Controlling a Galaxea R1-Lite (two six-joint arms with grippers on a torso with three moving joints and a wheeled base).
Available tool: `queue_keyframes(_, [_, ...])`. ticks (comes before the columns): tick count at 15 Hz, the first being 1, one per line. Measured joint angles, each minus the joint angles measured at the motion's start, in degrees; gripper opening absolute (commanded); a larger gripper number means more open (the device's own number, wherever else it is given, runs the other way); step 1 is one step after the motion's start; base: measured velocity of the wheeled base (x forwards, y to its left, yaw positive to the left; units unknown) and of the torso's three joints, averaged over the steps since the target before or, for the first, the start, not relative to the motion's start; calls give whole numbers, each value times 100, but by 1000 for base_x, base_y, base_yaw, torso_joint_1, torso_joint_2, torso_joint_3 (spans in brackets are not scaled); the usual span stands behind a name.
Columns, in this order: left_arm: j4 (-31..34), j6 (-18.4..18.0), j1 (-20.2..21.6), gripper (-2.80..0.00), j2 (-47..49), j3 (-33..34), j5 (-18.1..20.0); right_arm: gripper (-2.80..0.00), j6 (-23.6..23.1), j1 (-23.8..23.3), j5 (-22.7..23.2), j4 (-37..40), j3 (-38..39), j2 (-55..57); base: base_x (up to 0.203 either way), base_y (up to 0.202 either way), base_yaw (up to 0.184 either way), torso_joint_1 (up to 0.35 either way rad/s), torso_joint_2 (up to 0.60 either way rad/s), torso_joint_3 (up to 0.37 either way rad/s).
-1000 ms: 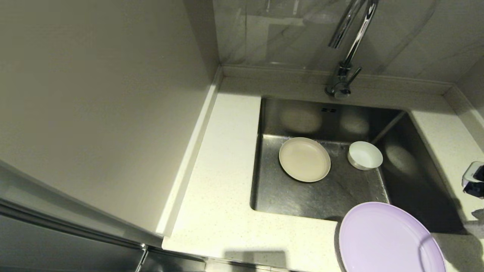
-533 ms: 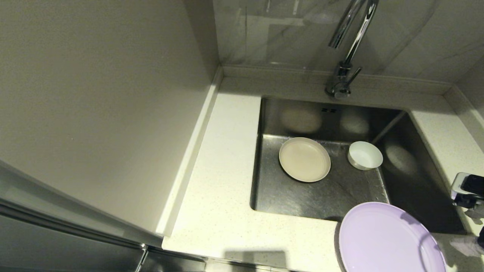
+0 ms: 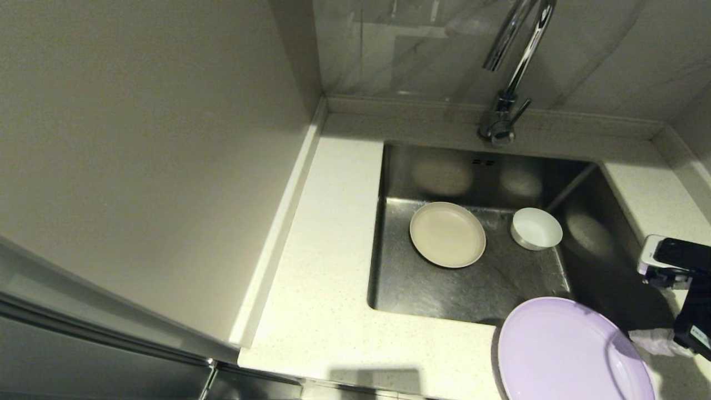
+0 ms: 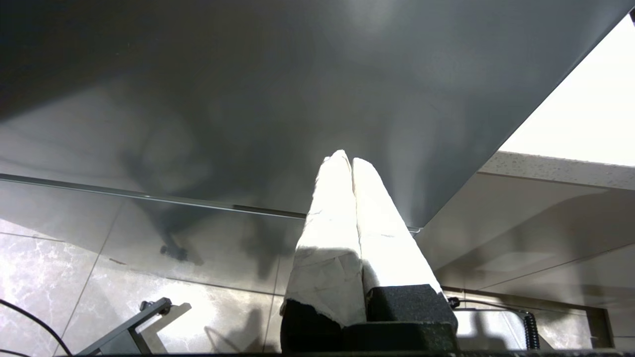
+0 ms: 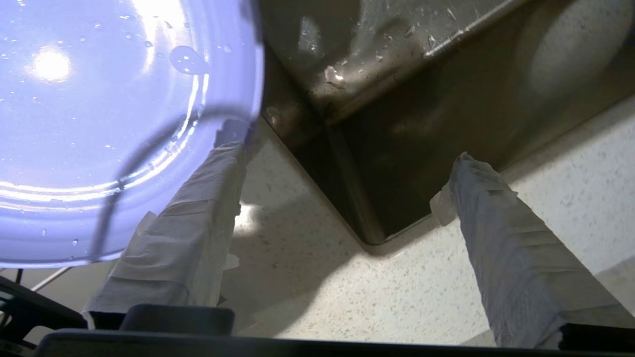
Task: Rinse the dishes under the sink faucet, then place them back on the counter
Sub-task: Put a plate into the sink
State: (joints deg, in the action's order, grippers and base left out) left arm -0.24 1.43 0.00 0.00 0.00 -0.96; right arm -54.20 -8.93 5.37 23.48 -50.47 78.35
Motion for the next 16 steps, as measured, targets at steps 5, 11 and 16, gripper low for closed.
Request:
queue_keyframes(5, [-1,5,0,-280,0,0,2,0,-18,304,-13,8,67,174,0,0,0,0,0,0])
queue_keyframes(11, [1,5,0,-280,0,0,3,0,-22,572,-49,0,159,323,0,0,0,0,0,0])
queue_keyframes(16, [-1,5,0,-280,0,0,2,-280,-16,617,-158,-24,115,768,0,0,0,0,0,0])
